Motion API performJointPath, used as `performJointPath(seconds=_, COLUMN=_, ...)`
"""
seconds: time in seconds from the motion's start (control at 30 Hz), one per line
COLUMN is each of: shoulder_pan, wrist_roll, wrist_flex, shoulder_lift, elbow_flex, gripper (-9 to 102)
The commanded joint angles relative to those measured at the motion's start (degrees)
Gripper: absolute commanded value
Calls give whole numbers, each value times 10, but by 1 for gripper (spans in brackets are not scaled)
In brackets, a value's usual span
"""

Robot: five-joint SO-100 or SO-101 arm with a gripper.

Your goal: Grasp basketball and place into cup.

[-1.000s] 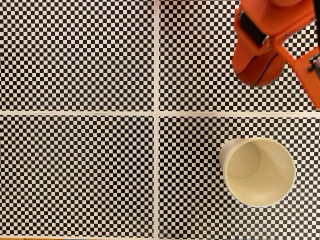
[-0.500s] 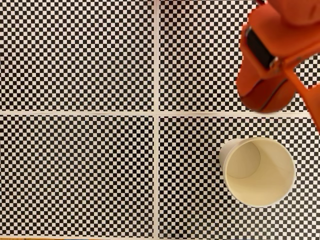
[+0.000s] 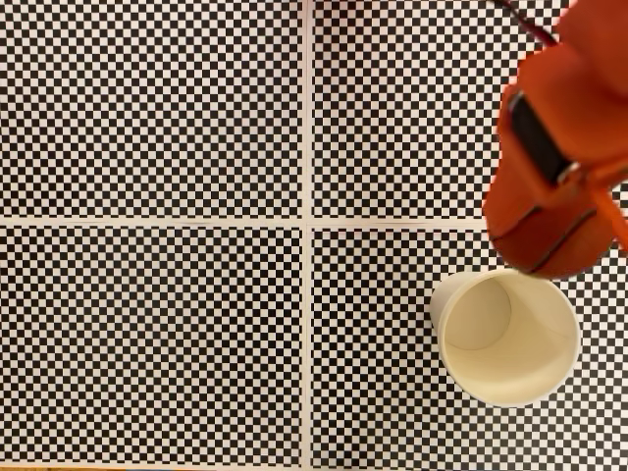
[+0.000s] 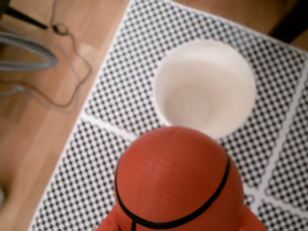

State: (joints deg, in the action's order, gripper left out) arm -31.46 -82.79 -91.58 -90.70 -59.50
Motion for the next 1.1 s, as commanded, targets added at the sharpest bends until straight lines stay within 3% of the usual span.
performJointPath(seconds=0.0, shoulder_pan=15, wrist_roll=4, wrist_flex=-1, shoulder_lift=11, elbow_flex=61, gripper=19)
performJointPath(seconds=1.07, shoulder_pan=84, wrist_roll=33, wrist_flex=-1, shoulder_lift=259, elbow_flex=349, gripper=19)
